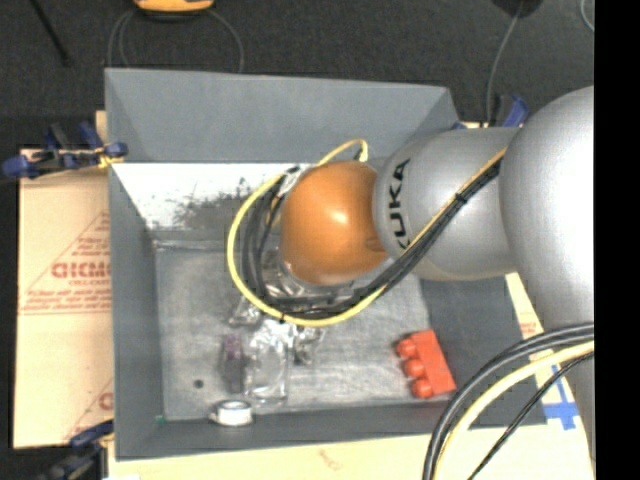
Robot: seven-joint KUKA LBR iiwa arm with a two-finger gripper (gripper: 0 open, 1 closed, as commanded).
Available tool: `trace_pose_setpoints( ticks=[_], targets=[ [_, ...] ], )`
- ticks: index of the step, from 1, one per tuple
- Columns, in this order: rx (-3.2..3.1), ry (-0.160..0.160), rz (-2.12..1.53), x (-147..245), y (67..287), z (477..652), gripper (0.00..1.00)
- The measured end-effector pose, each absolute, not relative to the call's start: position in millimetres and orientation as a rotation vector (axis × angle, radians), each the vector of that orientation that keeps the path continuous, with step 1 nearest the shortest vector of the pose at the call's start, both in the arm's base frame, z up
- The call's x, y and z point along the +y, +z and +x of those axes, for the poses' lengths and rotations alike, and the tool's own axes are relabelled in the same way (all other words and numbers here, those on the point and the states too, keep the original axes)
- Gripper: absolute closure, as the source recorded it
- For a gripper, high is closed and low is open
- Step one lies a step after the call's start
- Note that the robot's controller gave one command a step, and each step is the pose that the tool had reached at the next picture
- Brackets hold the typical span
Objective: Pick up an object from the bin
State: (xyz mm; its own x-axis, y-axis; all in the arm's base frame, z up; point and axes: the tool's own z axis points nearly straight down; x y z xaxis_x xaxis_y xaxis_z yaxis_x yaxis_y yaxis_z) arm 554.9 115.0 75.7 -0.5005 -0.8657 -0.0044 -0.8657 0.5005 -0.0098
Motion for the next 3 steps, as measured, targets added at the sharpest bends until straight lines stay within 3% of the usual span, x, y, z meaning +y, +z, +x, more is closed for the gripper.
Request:
trace_pose_setpoints(
  ticks=[1, 2, 3],
  targets=[
    [2.722, -0.003, -1.558, 114, 77, 556.9, 0.00],
    [2.717, -0.002, -1.552, 116, 80, 558.5, 1.00],
    [2.723, -0.005, -1.547, 115, 172, 561.1, 1.00]
  ],
)
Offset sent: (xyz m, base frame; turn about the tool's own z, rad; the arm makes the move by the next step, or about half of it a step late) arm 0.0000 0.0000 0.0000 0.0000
